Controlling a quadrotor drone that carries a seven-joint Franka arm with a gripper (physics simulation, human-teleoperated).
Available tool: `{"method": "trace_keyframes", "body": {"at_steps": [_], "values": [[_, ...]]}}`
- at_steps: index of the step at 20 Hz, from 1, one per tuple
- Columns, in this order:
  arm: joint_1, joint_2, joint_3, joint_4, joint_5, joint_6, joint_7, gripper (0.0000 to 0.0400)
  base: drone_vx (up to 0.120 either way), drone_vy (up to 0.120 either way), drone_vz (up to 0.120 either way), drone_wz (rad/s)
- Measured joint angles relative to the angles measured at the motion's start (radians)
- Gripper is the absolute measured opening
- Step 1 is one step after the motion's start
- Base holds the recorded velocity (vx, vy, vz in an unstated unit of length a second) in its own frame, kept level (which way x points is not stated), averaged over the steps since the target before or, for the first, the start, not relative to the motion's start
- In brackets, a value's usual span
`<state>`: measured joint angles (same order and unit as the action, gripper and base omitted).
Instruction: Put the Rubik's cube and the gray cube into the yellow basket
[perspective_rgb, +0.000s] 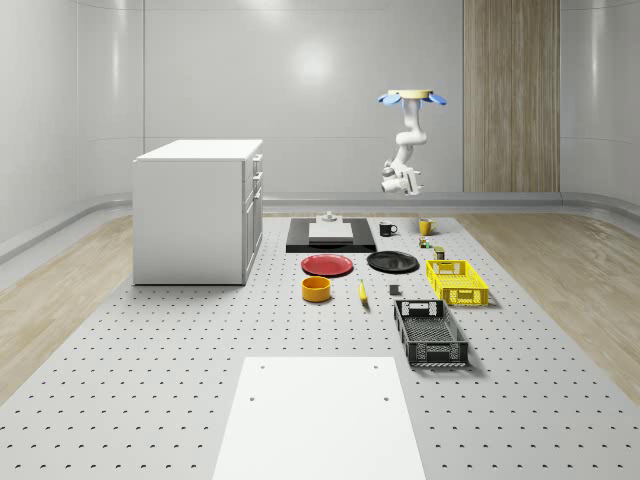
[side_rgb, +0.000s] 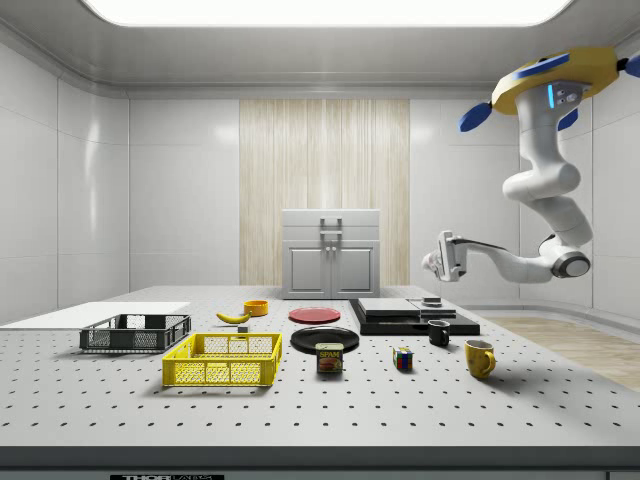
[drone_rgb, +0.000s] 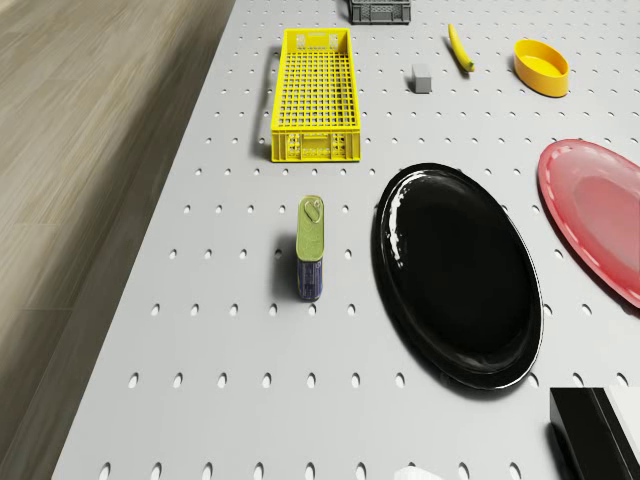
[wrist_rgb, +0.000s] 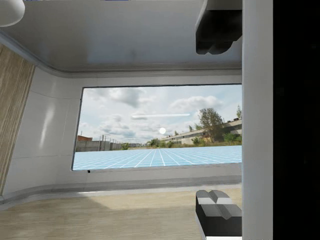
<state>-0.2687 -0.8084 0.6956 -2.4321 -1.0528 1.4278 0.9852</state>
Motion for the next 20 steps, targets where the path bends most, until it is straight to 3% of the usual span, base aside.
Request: {"method": "trace_keyframes", "body": {"at_steps": [3, 8, 14, 20], "values": [[-0.131, -0.044, 0.174, -0.193, -0.335, -0.024, 0.125, 0.04, 0.12, 0.0, -0.12, 0.0], [-0.397, -0.11, 0.374, -0.388, -0.723, -0.133, 0.335, 0.04, 0.12, 0.0, -0.12, 0.0], [-0.619, -0.177, 0.489, -0.452, -0.892, -0.234, 0.484, 0.04, 0.12, 0.0, -0.12, 0.0], [-0.718, -0.226, 0.537, -0.463, -0.929, -0.262, 0.549, 0.04, 0.12, 0.0, -0.12, 0.0]]}}
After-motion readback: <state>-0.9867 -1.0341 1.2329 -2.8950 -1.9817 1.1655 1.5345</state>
